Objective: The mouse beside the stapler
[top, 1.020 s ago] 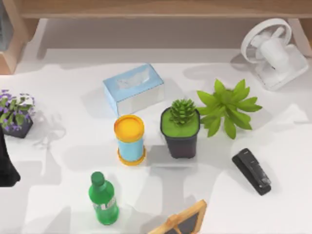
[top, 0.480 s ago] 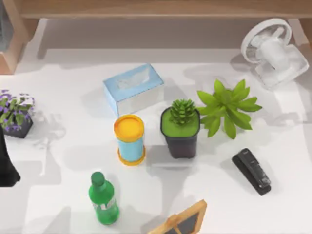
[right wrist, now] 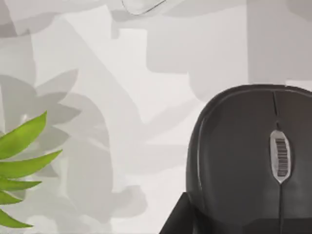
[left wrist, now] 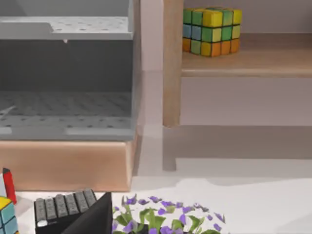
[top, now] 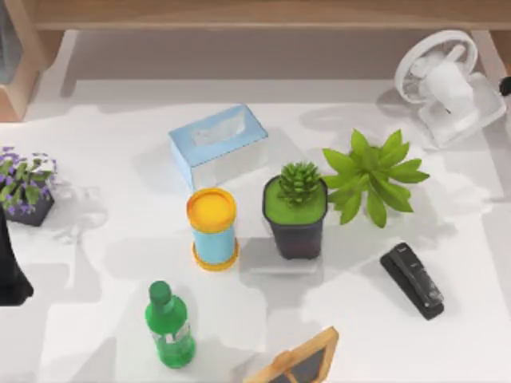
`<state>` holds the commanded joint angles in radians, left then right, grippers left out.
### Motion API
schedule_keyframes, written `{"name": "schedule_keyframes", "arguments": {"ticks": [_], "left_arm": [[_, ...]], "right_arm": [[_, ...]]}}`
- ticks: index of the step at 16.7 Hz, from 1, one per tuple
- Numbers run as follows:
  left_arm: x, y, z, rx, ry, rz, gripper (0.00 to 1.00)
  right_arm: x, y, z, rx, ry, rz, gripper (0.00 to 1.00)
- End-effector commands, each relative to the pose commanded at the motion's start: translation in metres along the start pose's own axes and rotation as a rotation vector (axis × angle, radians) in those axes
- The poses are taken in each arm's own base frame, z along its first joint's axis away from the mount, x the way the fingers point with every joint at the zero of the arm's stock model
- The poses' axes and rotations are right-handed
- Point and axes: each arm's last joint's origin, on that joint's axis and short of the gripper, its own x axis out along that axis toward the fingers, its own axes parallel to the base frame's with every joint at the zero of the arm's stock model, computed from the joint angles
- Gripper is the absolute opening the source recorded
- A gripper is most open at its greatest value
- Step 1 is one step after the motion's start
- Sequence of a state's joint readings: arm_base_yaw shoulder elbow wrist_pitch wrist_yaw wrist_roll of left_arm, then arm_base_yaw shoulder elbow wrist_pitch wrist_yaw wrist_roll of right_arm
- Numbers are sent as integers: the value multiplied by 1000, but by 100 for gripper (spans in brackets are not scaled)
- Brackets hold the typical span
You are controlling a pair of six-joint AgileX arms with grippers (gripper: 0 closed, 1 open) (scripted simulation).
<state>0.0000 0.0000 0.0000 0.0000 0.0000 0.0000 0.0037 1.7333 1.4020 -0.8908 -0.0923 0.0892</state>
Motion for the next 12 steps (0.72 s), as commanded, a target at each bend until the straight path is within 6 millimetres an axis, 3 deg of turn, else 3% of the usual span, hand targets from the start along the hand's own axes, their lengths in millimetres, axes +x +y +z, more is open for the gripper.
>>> {"name": "schedule_keyframes", "arguments": {"ticks": [4,7,9,12], "left_arm": [[0,0,0,0,0,0,100],[0,0,0,0,0,0,100],[0,0,0,0,0,0,100],[0,0,0,0,0,0,100]], "right_arm": [[42,5,-58,14,194,-86,0],[55,17,-91,-30,252,-111,0],[56,26,-103,-68,250,-106,0],[56,29,-107,-83,244,-101,0]]}}
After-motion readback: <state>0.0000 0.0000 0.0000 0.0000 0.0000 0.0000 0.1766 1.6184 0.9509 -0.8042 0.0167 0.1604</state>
